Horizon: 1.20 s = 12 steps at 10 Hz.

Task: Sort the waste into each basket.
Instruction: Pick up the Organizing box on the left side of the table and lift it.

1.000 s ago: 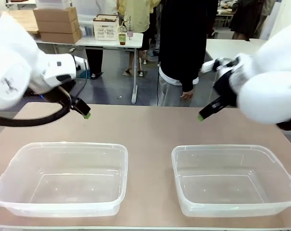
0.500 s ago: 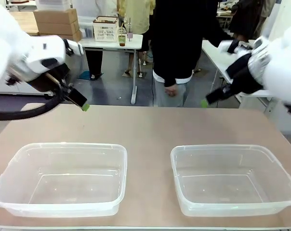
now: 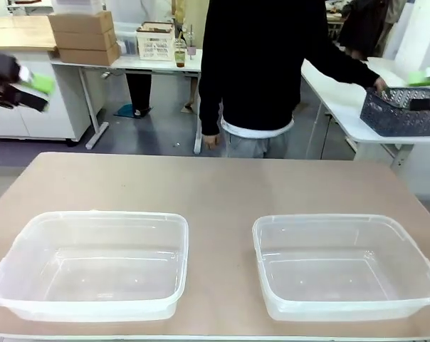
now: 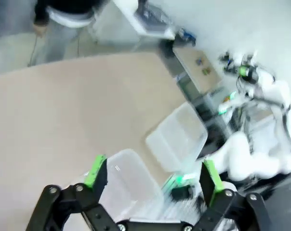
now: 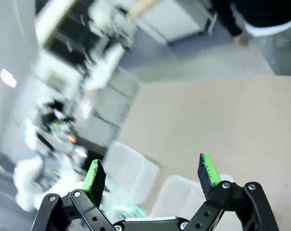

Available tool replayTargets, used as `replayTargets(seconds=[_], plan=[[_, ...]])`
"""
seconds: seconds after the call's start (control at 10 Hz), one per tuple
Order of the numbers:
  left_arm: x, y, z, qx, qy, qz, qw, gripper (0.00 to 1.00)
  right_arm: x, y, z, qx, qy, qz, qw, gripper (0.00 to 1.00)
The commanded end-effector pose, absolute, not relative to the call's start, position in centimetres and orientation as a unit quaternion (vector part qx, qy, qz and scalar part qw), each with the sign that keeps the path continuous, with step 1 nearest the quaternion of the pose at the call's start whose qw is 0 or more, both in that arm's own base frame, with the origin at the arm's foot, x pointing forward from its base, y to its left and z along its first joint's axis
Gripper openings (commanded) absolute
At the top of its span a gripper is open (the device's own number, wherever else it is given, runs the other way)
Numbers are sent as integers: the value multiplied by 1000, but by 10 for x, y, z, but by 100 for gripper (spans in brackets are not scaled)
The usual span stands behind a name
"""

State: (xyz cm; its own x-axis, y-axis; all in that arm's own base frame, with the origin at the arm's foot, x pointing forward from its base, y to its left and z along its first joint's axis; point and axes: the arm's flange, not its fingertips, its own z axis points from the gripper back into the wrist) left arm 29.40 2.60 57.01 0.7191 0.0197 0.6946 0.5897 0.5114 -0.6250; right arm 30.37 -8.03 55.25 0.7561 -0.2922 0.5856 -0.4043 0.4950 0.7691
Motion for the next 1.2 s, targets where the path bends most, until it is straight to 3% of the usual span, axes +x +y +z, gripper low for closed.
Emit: replayTargets(seconds=[0.0, 0.9, 1.1], plan=[[299, -18, 568, -411, -314, -246, 820, 100, 312, -33, 559, 448, -339, 99, 821, 100], [299, -18, 568, -411, -314, -246, 820, 100, 312, -33, 559, 448, -339, 99, 821, 100], [293, -14, 571, -370, -278, -260, 847, 100, 326, 1, 569, 435, -298, 101, 844, 100]])
